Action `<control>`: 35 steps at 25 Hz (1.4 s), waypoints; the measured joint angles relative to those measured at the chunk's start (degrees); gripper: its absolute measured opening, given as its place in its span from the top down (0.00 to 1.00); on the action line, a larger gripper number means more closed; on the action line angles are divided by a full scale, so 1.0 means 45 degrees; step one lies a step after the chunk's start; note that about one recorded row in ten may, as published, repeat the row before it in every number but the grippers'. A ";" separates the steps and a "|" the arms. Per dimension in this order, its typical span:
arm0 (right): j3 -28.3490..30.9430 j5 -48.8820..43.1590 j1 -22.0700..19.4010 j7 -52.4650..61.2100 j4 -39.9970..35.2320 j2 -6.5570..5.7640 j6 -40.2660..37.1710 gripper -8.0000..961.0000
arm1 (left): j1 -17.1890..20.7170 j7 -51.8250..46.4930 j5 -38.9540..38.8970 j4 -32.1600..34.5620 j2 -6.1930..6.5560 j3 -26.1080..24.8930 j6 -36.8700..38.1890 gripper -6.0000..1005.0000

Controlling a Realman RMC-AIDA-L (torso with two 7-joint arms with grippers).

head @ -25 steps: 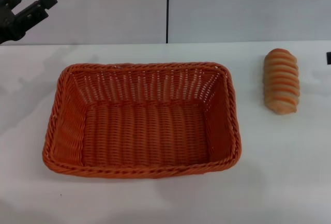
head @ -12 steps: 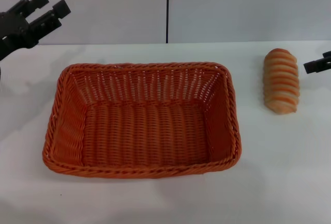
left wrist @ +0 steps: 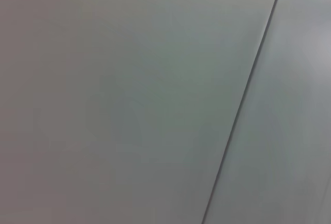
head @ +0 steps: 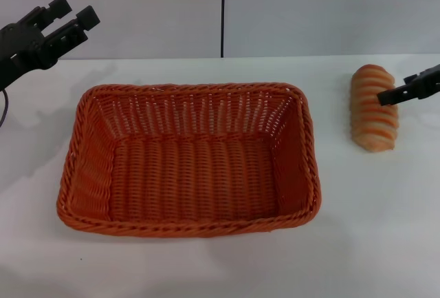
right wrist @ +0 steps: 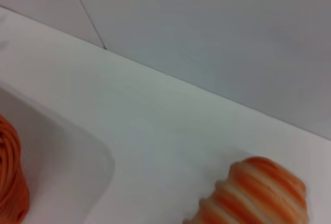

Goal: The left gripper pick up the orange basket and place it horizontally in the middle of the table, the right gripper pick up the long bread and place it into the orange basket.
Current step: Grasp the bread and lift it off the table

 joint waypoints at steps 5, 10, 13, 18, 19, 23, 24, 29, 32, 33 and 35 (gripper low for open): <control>-0.0288 -0.0007 0.0216 -0.0021 0.0511 0.0125 0.0548 0.17 | -0.0018 -0.0039 -0.0007 -0.0004 0.0001 0.0034 0.0005 0.21; -0.0608 -0.0019 0.0459 -0.0025 0.0939 0.0190 0.0902 0.17 | -0.0020 -0.0052 -0.0023 -0.0005 0.0005 0.0031 0.0015 0.21; -0.0676 -0.0022 0.0500 -0.0023 0.0965 0.0216 0.0922 0.17 | -0.0053 -0.0055 -0.0025 -0.0004 0.0007 0.0027 0.0012 0.21; -0.0686 -0.0022 0.0541 -0.0020 0.0979 0.0221 0.0937 0.17 | -0.0158 -0.0055 -0.0024 -0.0004 0.0030 0.0024 -0.0006 0.21; -0.0693 -0.0024 0.0543 -0.0002 0.0979 0.0220 0.0939 0.17 | -0.0180 -0.0055 -0.0024 -0.0004 0.0030 0.0024 -0.0046 0.21; -0.0801 -0.0044 0.0543 0.0095 0.1045 0.0217 0.0988 0.17 | -0.0216 -0.0054 -0.0020 -0.0005 0.0030 0.0024 -0.0172 0.21; -0.0822 -0.0047 0.0544 0.0114 0.1073 0.0217 0.1012 0.17 | -0.0230 -0.0054 -0.0019 -0.0010 0.0030 0.0027 -0.0178 0.21; -0.0837 -0.0060 0.0501 0.0120 0.1079 0.0217 0.1036 0.28 | -0.0264 -0.0051 -0.0010 -0.0021 0.0028 0.0044 -0.0187 0.21; -0.0838 -0.0060 0.0465 0.0074 0.1034 0.0217 0.1030 0.33 | -0.0284 -0.0050 -0.0007 -0.0023 0.0029 0.0047 -0.0187 0.21; -0.0838 -0.0060 0.0465 0.0074 0.1034 0.0217 0.1030 0.35 | -0.0284 -0.0050 -0.0007 -0.0023 0.0029 0.0047 -0.0187 0.21; -0.0838 -0.0061 0.0450 0.0054 0.0994 0.0217 0.1023 0.37 | -0.0289 -0.0049 -0.0006 -0.0023 0.0029 0.0062 -0.0187 0.21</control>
